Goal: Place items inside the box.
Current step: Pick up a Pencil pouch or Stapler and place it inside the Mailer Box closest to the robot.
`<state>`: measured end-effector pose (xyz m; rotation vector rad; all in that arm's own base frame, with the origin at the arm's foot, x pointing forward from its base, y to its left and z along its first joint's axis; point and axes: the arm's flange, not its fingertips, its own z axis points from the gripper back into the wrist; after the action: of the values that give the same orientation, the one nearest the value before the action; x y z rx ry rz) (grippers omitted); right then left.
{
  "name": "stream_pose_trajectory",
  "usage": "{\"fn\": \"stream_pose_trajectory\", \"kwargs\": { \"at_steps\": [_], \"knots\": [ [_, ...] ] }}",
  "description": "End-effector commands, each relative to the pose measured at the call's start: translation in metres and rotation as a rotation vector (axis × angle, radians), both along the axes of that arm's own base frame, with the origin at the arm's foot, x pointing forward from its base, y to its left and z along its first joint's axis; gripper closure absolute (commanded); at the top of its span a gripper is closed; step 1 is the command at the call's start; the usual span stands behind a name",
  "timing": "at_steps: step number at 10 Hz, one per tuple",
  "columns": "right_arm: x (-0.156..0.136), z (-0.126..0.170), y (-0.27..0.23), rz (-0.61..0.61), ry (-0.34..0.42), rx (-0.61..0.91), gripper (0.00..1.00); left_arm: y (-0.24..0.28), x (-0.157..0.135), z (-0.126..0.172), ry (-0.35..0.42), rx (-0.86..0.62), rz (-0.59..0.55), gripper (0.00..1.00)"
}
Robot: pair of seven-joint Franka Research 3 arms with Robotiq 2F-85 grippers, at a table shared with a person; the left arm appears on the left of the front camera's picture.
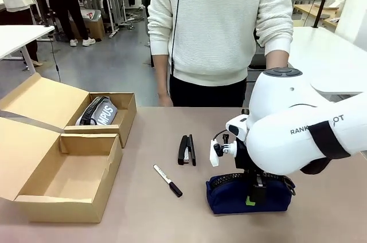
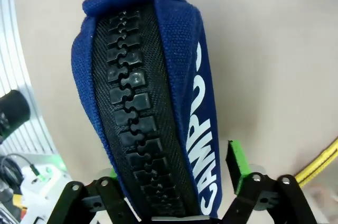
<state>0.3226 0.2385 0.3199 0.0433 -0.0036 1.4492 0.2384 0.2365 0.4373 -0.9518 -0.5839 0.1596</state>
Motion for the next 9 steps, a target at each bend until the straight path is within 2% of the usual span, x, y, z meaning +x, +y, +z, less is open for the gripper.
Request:
{"fn": "stream_pose_trajectory", "kwargs": {
  "at_steps": [1, 3, 4, 5, 6, 9],
  "knots": [
    [-0.012, -0.001, -0.009, -0.021, 0.004, -0.007, 1.00, 0.000, 0.001, 0.001, -0.032, -0.003, -0.007, 0.00],
    [-0.013, 0.000, -0.009, -0.021, 0.004, -0.001, 1.00, 0.000, 0.001, 0.001, -0.032, -0.003, -0.007, 0.00],
    [-0.013, 0.000, -0.008, -0.027, 0.010, 0.006, 0.85, 0.000, 0.001, 0.001, -0.032, -0.003, -0.007, 0.00],
    [-0.012, 0.000, -0.010, -0.044, 0.029, 0.011, 0.95, 0.000, 0.001, 0.001, -0.032, -0.003, -0.007, 0.00],
    [-0.013, 0.002, -0.010, -0.053, 0.038, 0.021, 1.00, 0.000, 0.001, 0.001, -0.032, -0.003, -0.007, 0.00],
    [-0.018, 0.026, -0.008, -0.065, 0.067, 0.064, 1.00, 0.000, 0.001, 0.001, -0.032, -0.003, -0.007, 0.00]
  ]
}}
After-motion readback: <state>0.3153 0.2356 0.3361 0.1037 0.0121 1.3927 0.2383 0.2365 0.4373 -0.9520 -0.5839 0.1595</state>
